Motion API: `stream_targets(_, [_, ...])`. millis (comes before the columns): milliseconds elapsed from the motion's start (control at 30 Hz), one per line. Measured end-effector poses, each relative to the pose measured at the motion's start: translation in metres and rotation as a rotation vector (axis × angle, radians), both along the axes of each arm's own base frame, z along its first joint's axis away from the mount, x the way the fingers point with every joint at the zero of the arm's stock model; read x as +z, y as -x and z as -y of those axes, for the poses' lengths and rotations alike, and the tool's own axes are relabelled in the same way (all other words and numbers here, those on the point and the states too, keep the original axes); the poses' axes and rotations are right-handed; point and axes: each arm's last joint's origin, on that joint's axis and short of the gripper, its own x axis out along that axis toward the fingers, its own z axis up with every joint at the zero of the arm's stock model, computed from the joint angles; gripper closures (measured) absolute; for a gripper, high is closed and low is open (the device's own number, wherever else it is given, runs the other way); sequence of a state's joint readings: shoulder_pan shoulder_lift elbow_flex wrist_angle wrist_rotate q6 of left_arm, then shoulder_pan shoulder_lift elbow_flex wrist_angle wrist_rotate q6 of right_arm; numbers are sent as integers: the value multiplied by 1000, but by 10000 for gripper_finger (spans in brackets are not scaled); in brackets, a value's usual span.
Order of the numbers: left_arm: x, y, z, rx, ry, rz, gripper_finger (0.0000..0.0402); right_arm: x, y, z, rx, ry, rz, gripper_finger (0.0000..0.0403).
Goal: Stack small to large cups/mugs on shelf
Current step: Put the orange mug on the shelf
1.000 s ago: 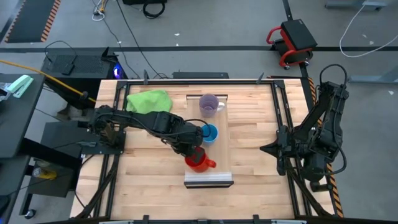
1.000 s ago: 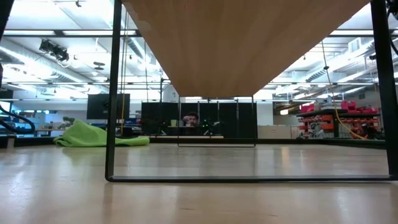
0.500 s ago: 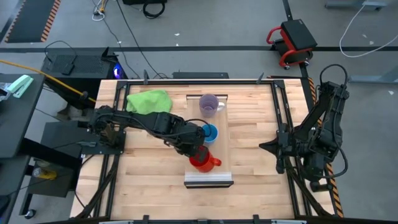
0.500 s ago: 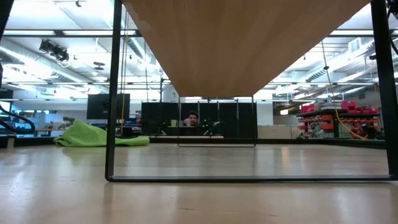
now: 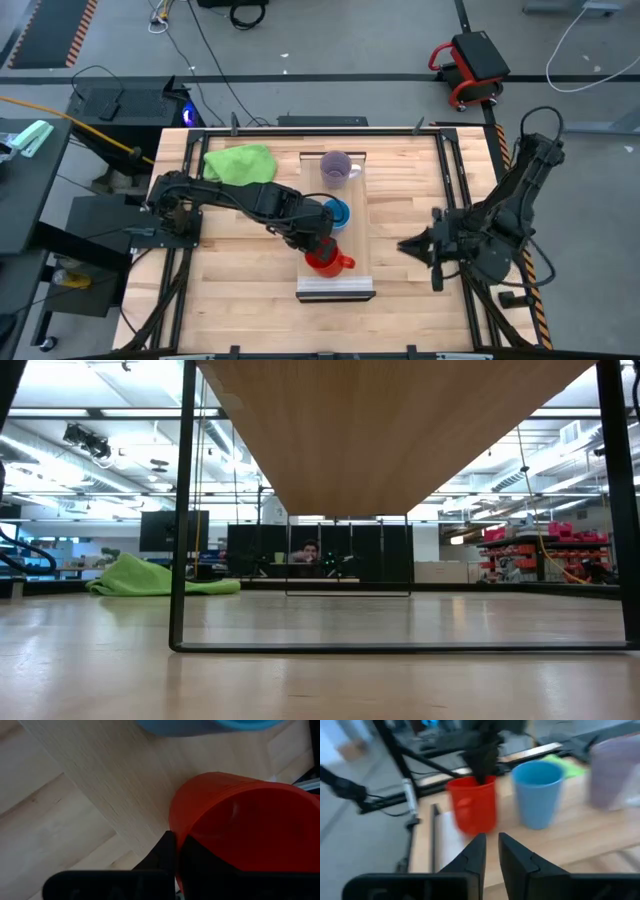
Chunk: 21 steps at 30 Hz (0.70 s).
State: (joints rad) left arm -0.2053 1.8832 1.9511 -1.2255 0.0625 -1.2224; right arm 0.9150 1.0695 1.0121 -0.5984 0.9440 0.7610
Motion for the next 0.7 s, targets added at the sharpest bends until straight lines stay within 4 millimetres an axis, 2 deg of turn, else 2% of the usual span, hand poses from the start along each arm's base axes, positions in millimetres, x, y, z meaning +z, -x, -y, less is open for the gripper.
stream_targets(100, [0, 0, -1, -6, -5, 2, 390, -27, -7, -9, 60, -47, 52, 338])
stream_targets(200, [0, 0, -1, -5, -6, 2, 390, -46, -13, -8, 70, -41, 96, 336])
stream_targets(300, [0, 0, -1, -3, -6, 2, 390, -50, -23, 2, 22, -41, 105, 340])
stream_targets(400, [0, 0, -1, -2, -7, 5, 390, -53, -38, 8, 77, -9, 59, 345])
stream_targets(500, [1, -1, -1, 6, -16, 18, 390, -51, -51, 6, 144, 12, 60, 346])
stream_targets(700, [2, -4, -1, 12, -20, 48, 390, -56, -60, 0, 192, 43, 58, 346])
